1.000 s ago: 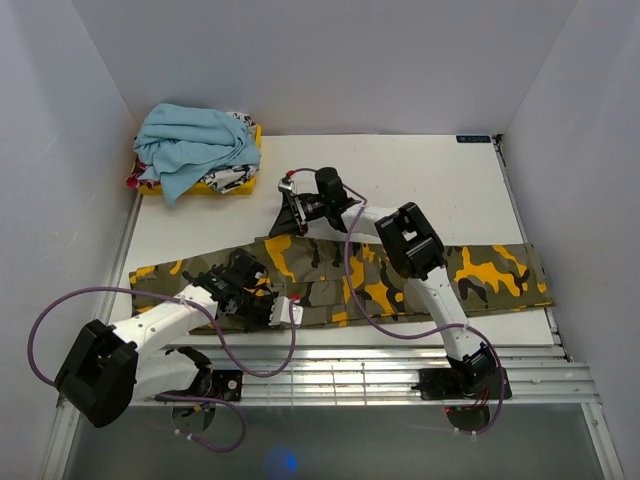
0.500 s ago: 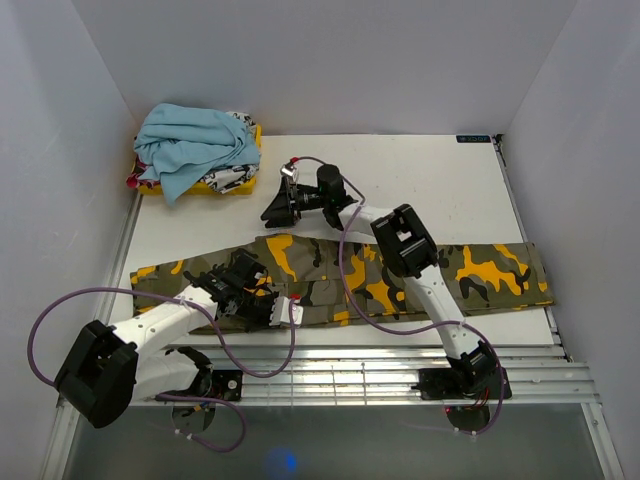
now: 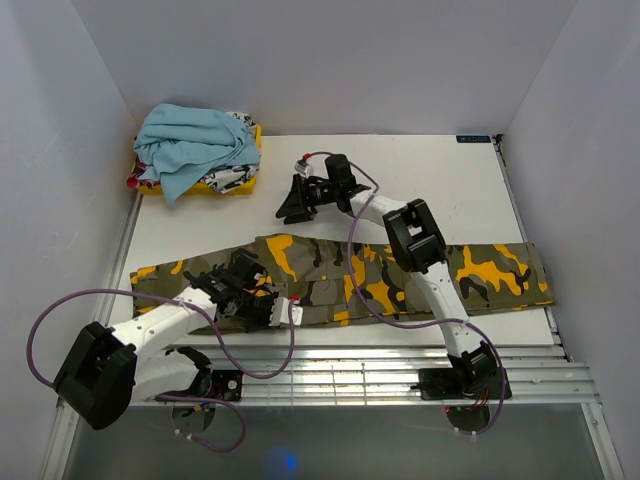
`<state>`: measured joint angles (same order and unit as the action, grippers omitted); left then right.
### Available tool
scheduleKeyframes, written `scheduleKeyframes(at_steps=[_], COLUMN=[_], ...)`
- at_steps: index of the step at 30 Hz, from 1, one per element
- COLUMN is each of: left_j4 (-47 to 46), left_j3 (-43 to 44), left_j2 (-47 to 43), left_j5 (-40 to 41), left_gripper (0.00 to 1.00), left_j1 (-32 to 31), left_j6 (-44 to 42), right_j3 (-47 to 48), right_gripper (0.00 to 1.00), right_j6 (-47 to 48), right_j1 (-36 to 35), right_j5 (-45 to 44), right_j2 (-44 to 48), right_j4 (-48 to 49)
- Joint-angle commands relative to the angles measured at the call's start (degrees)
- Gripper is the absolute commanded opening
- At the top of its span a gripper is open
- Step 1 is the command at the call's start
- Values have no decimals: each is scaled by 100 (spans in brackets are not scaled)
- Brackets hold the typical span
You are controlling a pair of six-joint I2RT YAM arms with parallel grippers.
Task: Fold and stack the trousers
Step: Fold the trousers
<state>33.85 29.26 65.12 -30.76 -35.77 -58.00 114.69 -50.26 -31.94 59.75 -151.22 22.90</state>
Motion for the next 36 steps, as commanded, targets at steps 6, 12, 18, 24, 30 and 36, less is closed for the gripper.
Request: scheduleKeyframes(at_steps=[6,12,18,24,30,36], left_j4=[254,228,201,193,184,175], left_j3=[-508,-535,-544,-561,-553,-561], left_j2=[299,282,264,220,238,211], left_j5=[633,633,607,598,536,563], left_gripper=[0,0,0,0,0,0], left_j1=[-9,-9,-9,-9,-9,-9], left_j6=[-98,-89,-54,-54,-19,25], right_j3=[220,-43,-1124,-985,-686,-640], right_gripper=[97,92,91,93,95,90], right_j6=[3163,2935,890,-1950,-1901,-1436], right_j1=[-101,-312,-611,-831,-893,-700], right_j5=[581,1038,1408,1321,320,-480], right_j2=[760,1050,1341,587,146,294], right_j4=[-3731,-3477,-730,2217,1974,1710])
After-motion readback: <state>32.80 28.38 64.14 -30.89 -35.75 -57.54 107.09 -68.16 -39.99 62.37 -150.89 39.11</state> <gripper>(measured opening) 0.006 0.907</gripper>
